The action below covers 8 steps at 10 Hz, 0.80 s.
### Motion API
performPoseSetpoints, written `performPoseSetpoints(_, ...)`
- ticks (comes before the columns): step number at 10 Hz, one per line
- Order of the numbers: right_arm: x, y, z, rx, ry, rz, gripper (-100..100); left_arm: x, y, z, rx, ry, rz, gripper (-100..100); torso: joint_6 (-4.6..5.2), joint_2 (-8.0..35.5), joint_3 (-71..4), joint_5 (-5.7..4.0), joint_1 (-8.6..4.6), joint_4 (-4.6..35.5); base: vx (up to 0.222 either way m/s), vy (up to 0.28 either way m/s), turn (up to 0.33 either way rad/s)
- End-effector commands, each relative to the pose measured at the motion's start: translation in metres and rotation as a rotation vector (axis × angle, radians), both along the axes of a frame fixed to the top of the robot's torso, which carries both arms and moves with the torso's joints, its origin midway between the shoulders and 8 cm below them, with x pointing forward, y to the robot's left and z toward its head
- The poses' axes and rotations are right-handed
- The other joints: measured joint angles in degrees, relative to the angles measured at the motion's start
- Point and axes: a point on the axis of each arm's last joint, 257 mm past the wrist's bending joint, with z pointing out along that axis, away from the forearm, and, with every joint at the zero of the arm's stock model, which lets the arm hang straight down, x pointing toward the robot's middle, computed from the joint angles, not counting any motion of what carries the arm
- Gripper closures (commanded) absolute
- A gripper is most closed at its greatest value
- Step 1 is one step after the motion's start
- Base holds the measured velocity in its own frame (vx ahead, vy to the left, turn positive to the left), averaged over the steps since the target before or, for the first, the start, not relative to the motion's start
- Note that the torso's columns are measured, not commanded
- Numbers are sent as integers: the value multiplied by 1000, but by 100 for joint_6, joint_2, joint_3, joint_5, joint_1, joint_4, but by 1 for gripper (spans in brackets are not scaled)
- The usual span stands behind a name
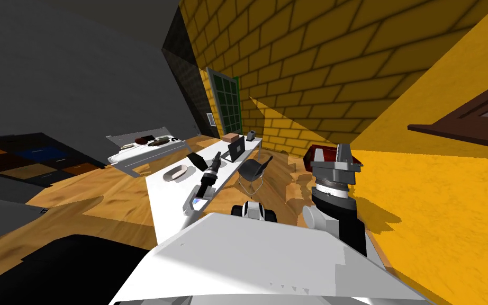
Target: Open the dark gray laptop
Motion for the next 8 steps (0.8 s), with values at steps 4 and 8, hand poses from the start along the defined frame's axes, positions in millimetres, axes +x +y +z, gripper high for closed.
performPoseSetpoints(4, 0, 0, 0, 0, 0, 0, 0, 28, 21, -27, 65, 118, 42, -100, -1, -2, -2, 0, -1, -1, 58, 30, -136)
performPoseSetpoints(8, 0, 0, 0, 0, 0, 0, 0, 45, 44, -41, 120, 197, 86, -100, 0, -5, -3, 0, 0, -2, 62, 29, -151)
